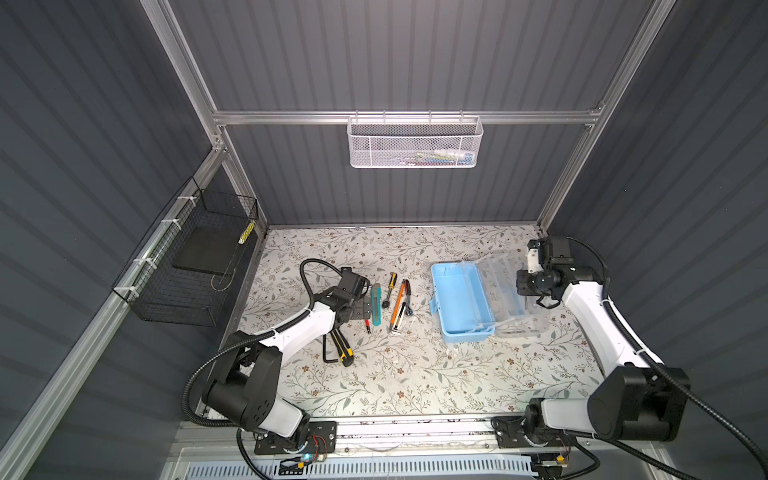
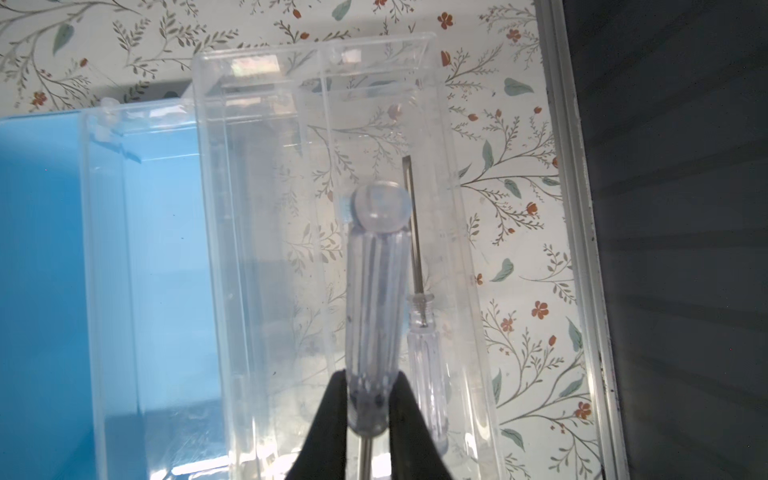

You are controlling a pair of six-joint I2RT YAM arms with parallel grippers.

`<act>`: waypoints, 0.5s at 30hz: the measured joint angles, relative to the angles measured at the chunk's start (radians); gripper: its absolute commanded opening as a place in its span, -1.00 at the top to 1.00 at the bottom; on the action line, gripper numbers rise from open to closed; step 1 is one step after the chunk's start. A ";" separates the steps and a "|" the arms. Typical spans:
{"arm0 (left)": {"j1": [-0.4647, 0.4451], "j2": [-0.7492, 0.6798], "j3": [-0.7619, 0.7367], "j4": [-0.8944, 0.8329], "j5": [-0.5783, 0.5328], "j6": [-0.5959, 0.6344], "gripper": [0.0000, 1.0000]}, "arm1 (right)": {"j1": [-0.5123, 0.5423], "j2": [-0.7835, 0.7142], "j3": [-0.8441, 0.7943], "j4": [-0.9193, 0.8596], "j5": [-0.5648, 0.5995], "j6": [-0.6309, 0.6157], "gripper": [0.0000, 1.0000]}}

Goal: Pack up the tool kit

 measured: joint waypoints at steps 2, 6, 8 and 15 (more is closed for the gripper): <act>0.000 0.000 0.001 0.000 0.000 0.000 -1.00 | -0.003 0.020 0.003 0.001 0.005 -0.014 0.74; 0.000 0.000 0.003 0.000 0.000 0.000 -1.00 | -0.004 0.048 0.016 0.001 0.006 -0.034 0.74; 0.000 0.001 0.003 0.000 0.000 0.000 -1.00 | -0.005 0.060 0.027 0.002 0.006 -0.043 0.74; 0.000 0.011 0.005 0.000 0.000 0.000 -0.99 | -0.024 0.071 0.085 -0.024 -0.033 -0.055 0.73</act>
